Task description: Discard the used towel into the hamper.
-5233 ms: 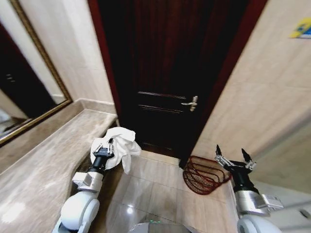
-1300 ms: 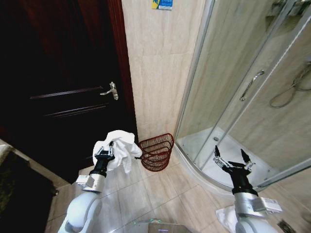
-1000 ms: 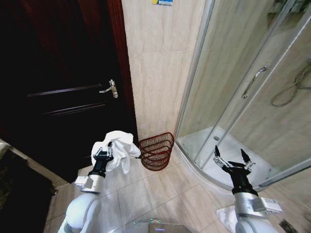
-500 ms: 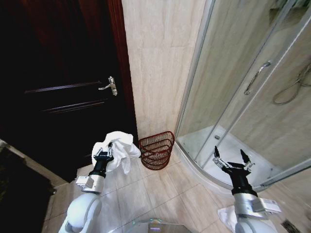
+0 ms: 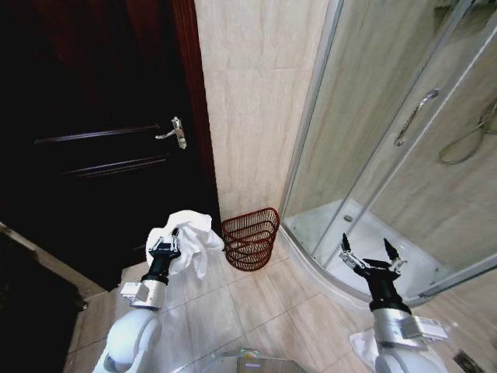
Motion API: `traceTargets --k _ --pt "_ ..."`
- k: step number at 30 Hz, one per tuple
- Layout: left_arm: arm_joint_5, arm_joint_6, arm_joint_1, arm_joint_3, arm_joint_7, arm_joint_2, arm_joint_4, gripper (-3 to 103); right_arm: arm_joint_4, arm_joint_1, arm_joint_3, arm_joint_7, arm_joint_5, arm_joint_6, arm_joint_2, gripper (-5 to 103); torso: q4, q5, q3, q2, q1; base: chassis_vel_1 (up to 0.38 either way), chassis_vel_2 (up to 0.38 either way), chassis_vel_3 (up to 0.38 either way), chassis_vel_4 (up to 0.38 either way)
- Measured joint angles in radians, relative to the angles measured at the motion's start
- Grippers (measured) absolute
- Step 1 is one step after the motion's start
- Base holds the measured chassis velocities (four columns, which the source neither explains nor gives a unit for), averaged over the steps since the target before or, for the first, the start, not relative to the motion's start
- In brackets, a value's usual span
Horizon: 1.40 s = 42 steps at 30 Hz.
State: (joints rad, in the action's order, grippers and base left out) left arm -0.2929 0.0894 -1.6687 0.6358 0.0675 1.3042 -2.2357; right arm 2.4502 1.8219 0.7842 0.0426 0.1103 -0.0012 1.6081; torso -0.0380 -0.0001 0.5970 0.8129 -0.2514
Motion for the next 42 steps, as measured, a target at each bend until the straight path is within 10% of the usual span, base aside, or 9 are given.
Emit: traceTargets --k 42 --pt "0.003 0.003 0.003 -0.005 -0.002 0.000 0.014 10 -0.005 -0.001 -0.009 0.004 -0.018 -0.013 0.000 100 0.0000 0.0001 -0.104 -0.180 0.077 0.000 0.000 0.000 0.000"
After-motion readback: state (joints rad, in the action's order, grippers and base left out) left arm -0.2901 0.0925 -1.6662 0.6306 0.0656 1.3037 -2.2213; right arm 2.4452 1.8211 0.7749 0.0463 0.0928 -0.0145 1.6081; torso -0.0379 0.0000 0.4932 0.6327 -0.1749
